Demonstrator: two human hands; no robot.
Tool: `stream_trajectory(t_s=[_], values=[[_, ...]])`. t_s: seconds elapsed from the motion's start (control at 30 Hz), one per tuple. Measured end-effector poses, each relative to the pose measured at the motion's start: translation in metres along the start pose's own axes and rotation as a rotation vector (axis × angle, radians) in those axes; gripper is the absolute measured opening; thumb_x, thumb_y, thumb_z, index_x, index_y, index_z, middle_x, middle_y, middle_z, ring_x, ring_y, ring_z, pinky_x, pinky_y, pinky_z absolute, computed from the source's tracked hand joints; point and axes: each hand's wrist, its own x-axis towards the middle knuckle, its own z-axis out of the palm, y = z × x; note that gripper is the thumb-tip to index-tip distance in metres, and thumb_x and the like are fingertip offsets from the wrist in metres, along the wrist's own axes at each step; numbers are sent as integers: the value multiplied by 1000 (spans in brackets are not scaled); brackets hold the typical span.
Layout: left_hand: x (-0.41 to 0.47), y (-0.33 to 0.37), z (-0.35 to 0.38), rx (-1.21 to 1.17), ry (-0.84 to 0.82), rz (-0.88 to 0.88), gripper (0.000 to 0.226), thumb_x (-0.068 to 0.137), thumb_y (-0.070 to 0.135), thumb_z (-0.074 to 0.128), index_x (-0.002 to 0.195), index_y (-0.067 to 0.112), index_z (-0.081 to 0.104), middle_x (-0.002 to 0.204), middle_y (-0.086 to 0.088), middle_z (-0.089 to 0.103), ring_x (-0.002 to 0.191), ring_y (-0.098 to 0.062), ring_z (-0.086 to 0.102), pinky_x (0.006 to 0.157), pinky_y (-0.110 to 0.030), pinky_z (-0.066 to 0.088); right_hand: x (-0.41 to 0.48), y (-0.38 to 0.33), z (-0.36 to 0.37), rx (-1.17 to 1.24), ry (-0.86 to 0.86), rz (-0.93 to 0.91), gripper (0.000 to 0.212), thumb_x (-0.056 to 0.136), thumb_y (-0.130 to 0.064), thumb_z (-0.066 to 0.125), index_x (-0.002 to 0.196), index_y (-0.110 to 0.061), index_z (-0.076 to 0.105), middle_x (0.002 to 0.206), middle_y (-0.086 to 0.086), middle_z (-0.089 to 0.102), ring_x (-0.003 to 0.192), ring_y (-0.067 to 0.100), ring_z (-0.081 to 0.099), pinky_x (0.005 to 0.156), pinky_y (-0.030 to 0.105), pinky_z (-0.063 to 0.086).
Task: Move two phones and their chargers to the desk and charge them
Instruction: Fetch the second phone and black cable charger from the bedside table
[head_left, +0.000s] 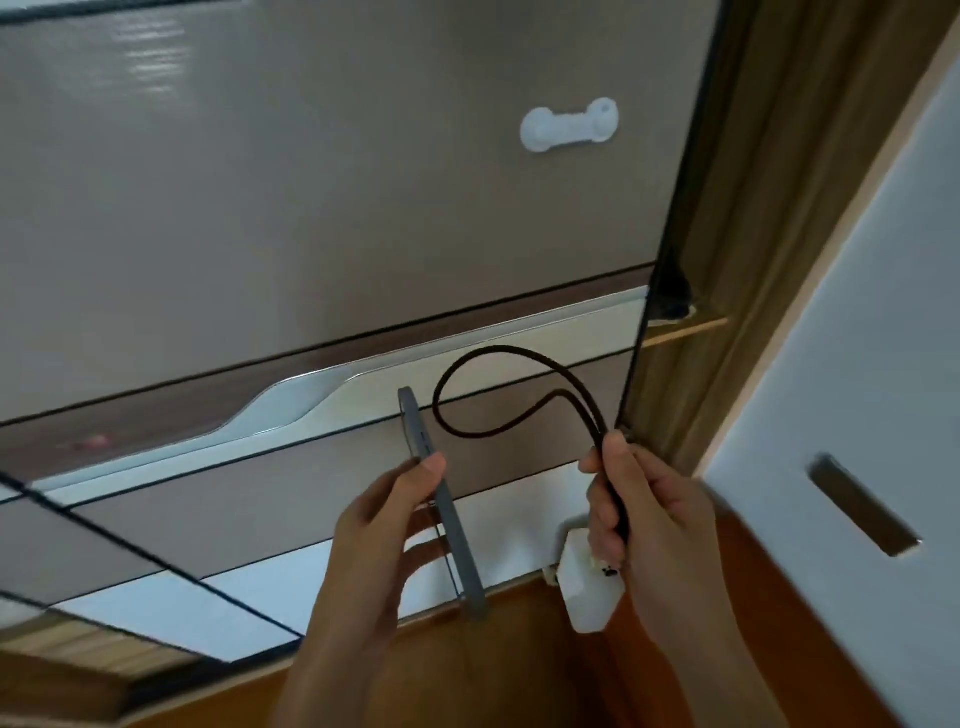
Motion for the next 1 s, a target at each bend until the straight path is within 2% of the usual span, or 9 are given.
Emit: stream_trajectory(t_s=[0.07,0.2,0.37,0.43,0.6,0.73,0.8,0.9,1.0], values=[[-13,7,-33,-27,49,30,61,54,61,75,98,18,75,80,5,76,80,-16,74,60,-22,58,-9,0,33,-1,-89,4,36,83,-54,56,77,-22,73,54,-2,47,42,9,37,41,22,32],[-44,17,-100,-69,166,75,63,53,62,74,97,18,75,85,6,77,94,-20,71,59,-20,57,-35,3,100,-23,-224,-5,40,82,-55,56,80,-19,73,54,-1,46,42,8,37,40,19,32],[-94,28,-185,-107,307,107,74,48,68,79,104,19,75,101,0,76,100,-21,70,68,-24,56,-78,10,180,-26,-371,-49,39,83,-57,55,81,-22,72,54,-4,44,44,7,36,41,18,32],[-115,30,-220,-127,349,117,74,48,69,82,104,21,74,100,1,77,99,-19,72,67,-23,57,-96,15,211,-11,-427,-39,40,84,-58,56,82,-21,72,55,-5,42,44,8,33,41,19,31],[-163,27,-307,-195,495,143,84,47,70,79,114,20,69,111,-4,75,104,-25,70,82,-38,57,-139,35,285,11,-498,30,41,79,-59,58,74,-20,71,52,-3,35,45,10,27,40,19,25],[-199,23,-366,-237,579,165,64,51,67,75,96,21,76,89,3,80,82,-13,76,68,-29,57,-168,50,338,-4,-598,91,39,79,-57,57,71,-22,72,52,-2,33,44,9,27,39,20,23],[-215,21,-393,-243,642,183,54,55,68,76,86,25,82,85,1,79,76,-12,75,70,-33,55,-181,58,365,-2,-655,125,39,83,-54,58,71,-20,72,53,1,31,44,9,26,41,23,21],[-237,20,-430,-282,744,216,37,55,69,72,80,43,79,82,5,79,75,-13,74,71,-33,52,-196,73,406,43,-762,176,40,86,-50,59,74,-14,70,54,4,27,43,11,24,42,28,16],[-253,21,-467,-309,846,244,45,57,68,69,84,35,81,85,6,79,77,-11,75,74,-35,51,-210,85,450,62,-870,248,43,82,-58,58,72,-18,71,51,-1,31,40,10,24,39,22,20]])
